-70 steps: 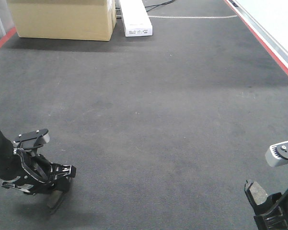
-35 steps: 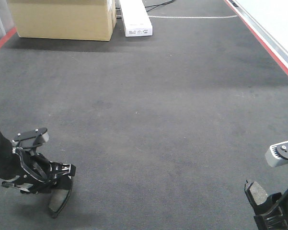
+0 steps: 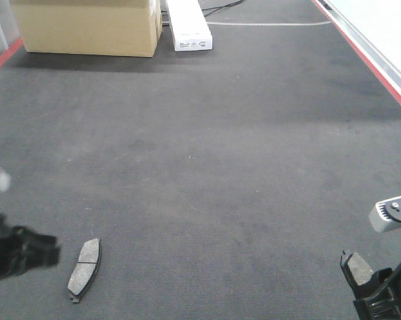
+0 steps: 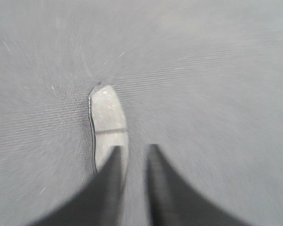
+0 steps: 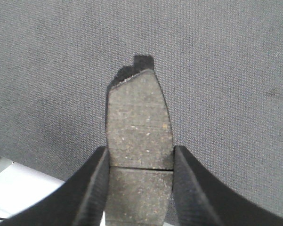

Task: Move and align brake pads A on conveyor
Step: 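Open the left gripper to release its pad onto the belt, then lower the right gripper's pad onto the belt beside the other pad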

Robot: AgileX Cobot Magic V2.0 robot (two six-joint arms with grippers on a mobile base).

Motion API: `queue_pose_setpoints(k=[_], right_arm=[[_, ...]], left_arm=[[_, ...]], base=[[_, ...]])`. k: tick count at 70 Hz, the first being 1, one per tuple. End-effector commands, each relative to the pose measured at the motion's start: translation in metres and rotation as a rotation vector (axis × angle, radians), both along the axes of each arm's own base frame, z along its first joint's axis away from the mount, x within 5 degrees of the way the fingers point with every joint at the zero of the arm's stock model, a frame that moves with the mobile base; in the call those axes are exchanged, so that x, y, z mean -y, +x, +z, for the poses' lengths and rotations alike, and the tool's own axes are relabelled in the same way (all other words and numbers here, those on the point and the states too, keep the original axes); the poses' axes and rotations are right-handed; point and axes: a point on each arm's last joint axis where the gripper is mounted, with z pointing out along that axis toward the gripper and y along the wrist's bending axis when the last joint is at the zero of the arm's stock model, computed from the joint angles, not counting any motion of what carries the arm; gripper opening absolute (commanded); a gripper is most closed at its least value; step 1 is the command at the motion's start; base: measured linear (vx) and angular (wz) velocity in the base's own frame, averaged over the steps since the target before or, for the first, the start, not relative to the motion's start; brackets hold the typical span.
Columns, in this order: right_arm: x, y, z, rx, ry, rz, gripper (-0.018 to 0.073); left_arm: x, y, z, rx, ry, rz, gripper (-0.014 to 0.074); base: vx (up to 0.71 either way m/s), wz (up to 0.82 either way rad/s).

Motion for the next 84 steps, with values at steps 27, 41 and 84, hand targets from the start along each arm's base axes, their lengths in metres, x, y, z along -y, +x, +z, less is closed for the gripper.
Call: queue_pose_setpoints(k=[27, 41, 84], right_arm=[[-0.001, 0.004, 0.012, 0.077, 0.02, -0.005, 0.0], [-0.001, 0.004, 0.012, 0.077, 0.02, -0.005, 0.0], [-0.001, 0.004, 0.012, 0.077, 0.02, -0.005, 0.0]], left_arm=[[-0.017, -0.099, 0.028, 0.478, 0.017, -0.028, -0.0008], [-0.025, -0.13, 0.033, 0.653, 0.073, -0.034, -0.0008], [-0.026, -0.141, 0.036, 0.714, 0.064, -0.033, -0.0006]], base=[[0.0, 0.0], [0.0, 0.0], [0.0, 0.0]])
